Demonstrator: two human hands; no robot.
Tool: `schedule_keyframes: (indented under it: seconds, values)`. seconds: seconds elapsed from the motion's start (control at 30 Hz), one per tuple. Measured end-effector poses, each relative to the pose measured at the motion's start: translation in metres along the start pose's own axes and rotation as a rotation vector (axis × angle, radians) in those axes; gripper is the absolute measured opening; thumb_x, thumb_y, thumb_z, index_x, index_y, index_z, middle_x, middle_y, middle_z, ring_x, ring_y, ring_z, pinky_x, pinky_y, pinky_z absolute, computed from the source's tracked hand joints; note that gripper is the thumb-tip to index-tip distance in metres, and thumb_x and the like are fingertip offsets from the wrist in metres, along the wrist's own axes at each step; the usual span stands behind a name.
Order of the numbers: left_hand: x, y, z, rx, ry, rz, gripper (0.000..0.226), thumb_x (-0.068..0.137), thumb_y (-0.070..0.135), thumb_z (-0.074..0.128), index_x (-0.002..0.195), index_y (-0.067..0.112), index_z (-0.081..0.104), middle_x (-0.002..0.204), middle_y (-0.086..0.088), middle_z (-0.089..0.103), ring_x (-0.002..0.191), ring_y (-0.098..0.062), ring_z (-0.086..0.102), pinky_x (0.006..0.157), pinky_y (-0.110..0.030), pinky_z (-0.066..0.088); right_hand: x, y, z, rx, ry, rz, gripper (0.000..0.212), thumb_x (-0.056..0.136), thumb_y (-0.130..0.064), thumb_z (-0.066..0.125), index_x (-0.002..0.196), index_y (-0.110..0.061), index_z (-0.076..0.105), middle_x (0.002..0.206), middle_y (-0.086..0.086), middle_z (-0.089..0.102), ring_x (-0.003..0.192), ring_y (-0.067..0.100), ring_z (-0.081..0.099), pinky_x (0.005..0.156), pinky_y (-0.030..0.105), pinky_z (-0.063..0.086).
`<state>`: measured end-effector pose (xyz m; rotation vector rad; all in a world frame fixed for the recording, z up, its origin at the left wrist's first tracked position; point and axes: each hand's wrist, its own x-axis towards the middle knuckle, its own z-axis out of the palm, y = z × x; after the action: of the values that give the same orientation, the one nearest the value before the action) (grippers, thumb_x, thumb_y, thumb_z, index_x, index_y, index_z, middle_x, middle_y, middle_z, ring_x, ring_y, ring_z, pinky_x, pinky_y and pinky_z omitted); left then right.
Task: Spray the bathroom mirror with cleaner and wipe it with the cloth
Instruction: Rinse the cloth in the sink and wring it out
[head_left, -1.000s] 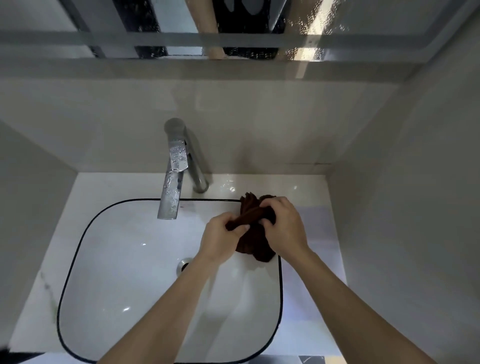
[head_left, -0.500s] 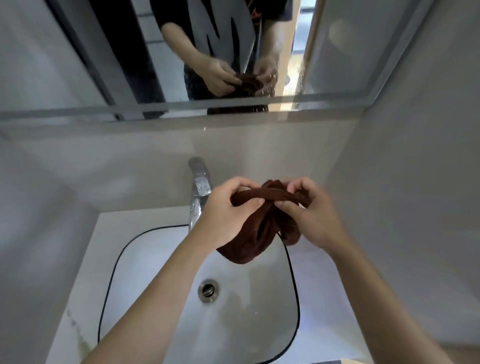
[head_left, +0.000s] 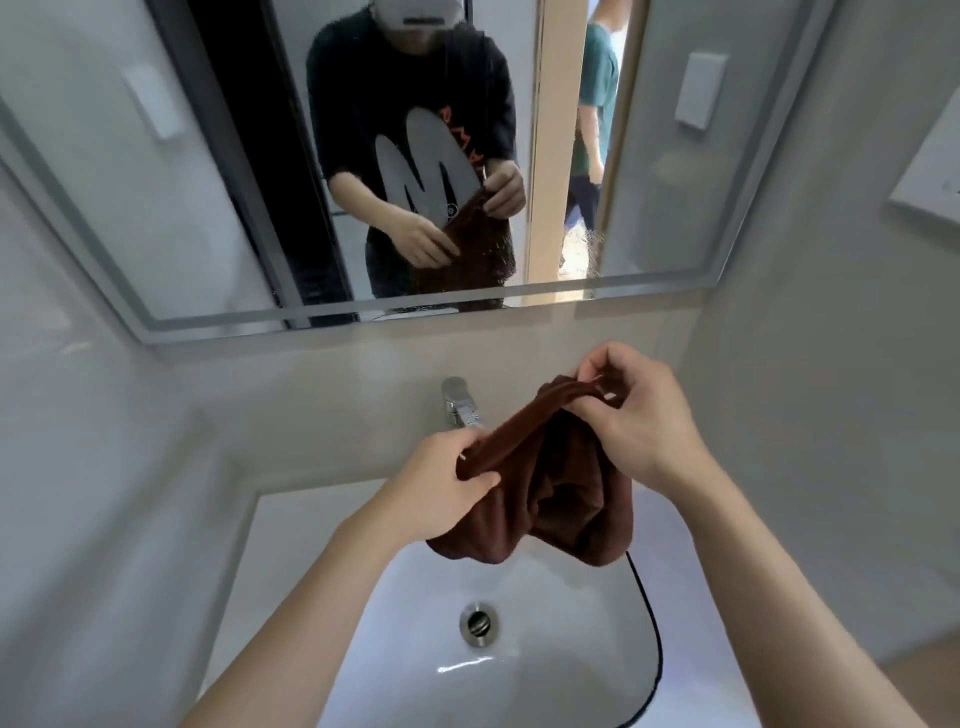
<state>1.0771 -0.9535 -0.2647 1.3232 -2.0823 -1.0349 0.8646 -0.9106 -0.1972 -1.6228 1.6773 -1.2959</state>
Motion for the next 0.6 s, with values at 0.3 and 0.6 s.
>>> schedule_keyframes:
  seconds: [0.3,0.6]
  values:
    - [-0.030,0.004,-0.039,-0.269,0.060,-0.120,0.012,0.094,0.014,0.061,0.087,0.020,0.068,0.082,0.000,0.070,0.078,-0.014,0.064,0.080,-0.033,0.052,-0.013,-0.011,0.009,0.073,0.018,0.092,0.016,0.087,-0.008,0.071,0.084,-0.016,0.058,0.080,0.002,0.072,0.072,0.016,0.063,0.074,0.039,0.053]
    - [-0.017,0.072,-0.101,-0.655,0.073,-0.090,0.018,0.094,0.008,0.057,0.105,0.010,0.071,0.090,-0.008,0.074,0.076,-0.018,0.069,0.069,-0.024,0.057,-0.009,-0.022,0.024,0.039,-0.038,0.104,0.013,0.085,-0.019,0.076,0.094,-0.026,0.070,0.098,-0.004,0.074,0.090,0.020,0.070,0.083,0.034,0.055]
